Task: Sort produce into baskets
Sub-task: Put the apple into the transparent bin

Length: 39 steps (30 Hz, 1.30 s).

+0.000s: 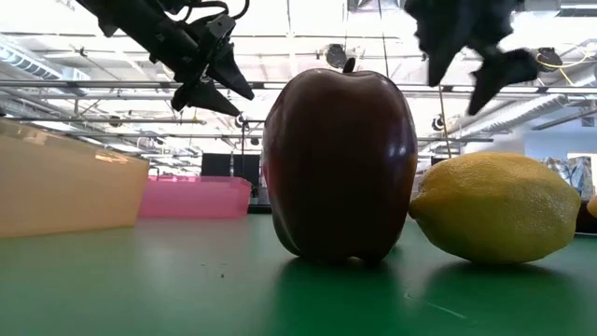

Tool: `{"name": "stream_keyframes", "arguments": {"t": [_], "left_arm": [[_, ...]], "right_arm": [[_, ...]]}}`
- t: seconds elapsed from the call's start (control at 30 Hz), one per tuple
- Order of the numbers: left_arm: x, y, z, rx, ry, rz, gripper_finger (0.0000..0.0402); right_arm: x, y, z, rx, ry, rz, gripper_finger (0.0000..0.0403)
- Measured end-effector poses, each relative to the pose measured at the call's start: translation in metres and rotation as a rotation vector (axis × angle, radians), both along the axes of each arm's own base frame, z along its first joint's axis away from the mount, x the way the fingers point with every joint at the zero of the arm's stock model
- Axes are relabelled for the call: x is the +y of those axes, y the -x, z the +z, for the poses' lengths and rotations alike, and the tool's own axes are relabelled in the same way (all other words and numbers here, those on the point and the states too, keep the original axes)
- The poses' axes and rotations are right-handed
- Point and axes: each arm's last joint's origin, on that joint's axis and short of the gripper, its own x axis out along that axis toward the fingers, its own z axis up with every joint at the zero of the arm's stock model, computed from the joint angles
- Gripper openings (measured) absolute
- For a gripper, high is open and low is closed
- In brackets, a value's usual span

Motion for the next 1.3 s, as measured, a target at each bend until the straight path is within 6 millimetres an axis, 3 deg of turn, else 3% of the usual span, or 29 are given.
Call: {"name": "stream_keyframes", "arguments": {"t": [0.37,0.63,0.77,1.07,1.3], "left_arm": [[0.009,0.002,0.0,-0.004,0.003,0.041,0.0254],[0.009,0.002,0.0,-0.003,0.01,0.032,0.0254],[0.009,0.001,0.0,-0.004,0.011,0.03,0.0254],[0.01,-0.005,-0.007,0.005,0.016,0.027,0.0254],[0.01,-0.02,-0.017,-0.029,0.078,-0.032,0.0254]], "right_arm": [[0.075,0.021,-0.01,0.12,-0.168,-0.295,0.0331],[0.128,0.035,-0.029,0.293,-0.286,-0.371,0.0331],[0.149,0.039,-0.032,0.285,-0.341,-0.319,0.0331],[0.162,0.061,-0.033,0.402,-0.307,-0.201,0.0331],[0.168,0.065,-0.038,0.417,-0.267,-0.156,0.0331]]}}
